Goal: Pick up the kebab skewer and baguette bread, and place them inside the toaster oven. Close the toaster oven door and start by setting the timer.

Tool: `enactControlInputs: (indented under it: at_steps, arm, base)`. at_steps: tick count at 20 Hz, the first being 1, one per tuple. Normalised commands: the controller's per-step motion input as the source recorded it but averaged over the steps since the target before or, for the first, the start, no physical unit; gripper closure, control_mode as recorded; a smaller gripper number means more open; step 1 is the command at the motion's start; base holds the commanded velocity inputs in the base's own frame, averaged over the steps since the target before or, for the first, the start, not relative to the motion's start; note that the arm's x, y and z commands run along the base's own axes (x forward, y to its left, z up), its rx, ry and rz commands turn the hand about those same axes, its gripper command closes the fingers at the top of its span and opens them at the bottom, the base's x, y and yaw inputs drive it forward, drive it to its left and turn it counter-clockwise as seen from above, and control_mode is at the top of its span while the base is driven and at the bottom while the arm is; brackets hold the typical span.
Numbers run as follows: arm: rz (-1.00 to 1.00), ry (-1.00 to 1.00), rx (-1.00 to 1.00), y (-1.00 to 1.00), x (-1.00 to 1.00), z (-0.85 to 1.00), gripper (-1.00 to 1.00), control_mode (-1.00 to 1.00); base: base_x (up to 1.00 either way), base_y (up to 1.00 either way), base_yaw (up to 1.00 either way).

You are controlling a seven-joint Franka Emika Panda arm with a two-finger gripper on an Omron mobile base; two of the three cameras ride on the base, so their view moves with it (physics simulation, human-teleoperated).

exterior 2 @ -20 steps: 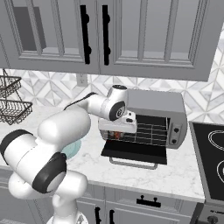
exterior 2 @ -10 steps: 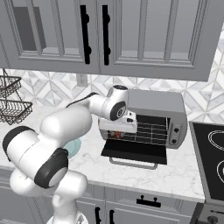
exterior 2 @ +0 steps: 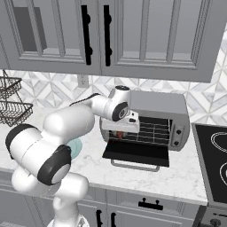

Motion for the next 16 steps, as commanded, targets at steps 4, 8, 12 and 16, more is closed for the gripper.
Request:
enactControlInputs:
  at_steps: [4,8,12,16]
  arm:
    - [0.00,0.00,0.00,0.00,-0.14,-0.46,-1.00,-1.00]
    - [0.00,0.00,0.00,0.00,-0.29,-0.44,-1.00,-1.00]
    - [0.00,0.00,0.00,-0.02,-0.48,-0.45,-1.00,-1.00]
    - [0.00,0.00,0.00,-0.08,-0.56,-0.29,-1.00,-1.00]
  base:
    - [0.00,0.00,0.00]
    - [0.00,0.00,0.00]
    - [0.00,0.00,0.00]
    - [0.00,0.00,0.00]
